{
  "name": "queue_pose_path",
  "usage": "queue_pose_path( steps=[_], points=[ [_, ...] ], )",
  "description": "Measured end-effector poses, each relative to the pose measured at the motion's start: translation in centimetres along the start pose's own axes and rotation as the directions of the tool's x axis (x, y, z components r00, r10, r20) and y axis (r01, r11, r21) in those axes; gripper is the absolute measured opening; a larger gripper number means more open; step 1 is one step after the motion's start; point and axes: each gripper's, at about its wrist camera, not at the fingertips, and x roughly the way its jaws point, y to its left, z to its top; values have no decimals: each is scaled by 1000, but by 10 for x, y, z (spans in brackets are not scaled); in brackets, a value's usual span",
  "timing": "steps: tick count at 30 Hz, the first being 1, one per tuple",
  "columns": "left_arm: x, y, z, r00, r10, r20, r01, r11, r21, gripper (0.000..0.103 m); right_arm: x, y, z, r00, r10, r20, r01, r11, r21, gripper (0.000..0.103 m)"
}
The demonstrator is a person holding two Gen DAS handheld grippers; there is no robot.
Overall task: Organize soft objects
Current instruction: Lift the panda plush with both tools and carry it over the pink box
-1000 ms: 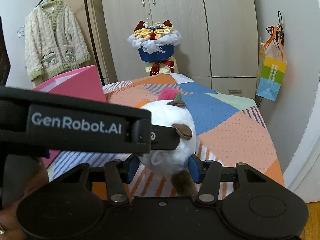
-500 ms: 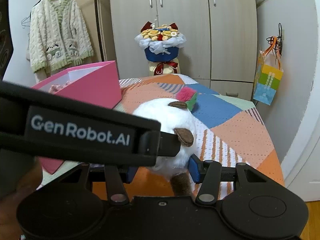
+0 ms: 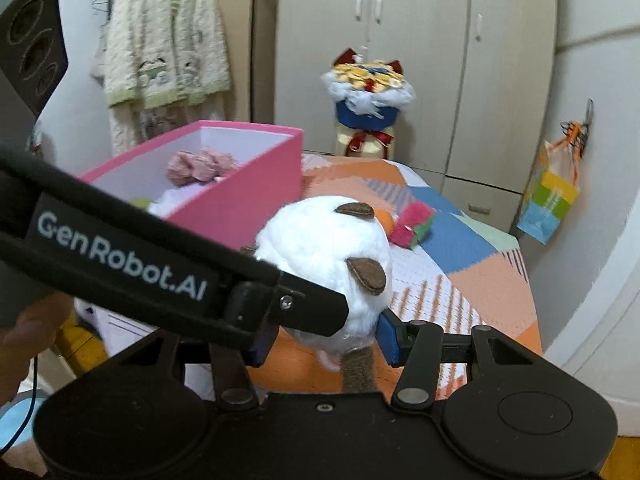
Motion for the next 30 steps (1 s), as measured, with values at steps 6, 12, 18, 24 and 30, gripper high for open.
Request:
queue_pose_path(
  steps=[6,12,18,24,30],
  points=[
    [-46,9,9,996,46,74,-46,999,1,55,-15,27,26,997,35,74,-28,995,-97,57],
    [-78,27,25,989,72,133,-71,997,-9,55,-15,46,50,986,77,151,-61,992,-110,57],
    [-102,54,37,979,126,163,-123,992,-31,55,-1,64,78,971,153,183,-127,981,-146,58],
    [-111,82,49,965,206,163,-197,978,-67,55,25,86,100,957,220,190,-187,966,-177,58],
    [-112,120,48,954,255,160,-230,961,-155,55,56,109,117,951,279,136,-243,941,-238,58]
  ],
)
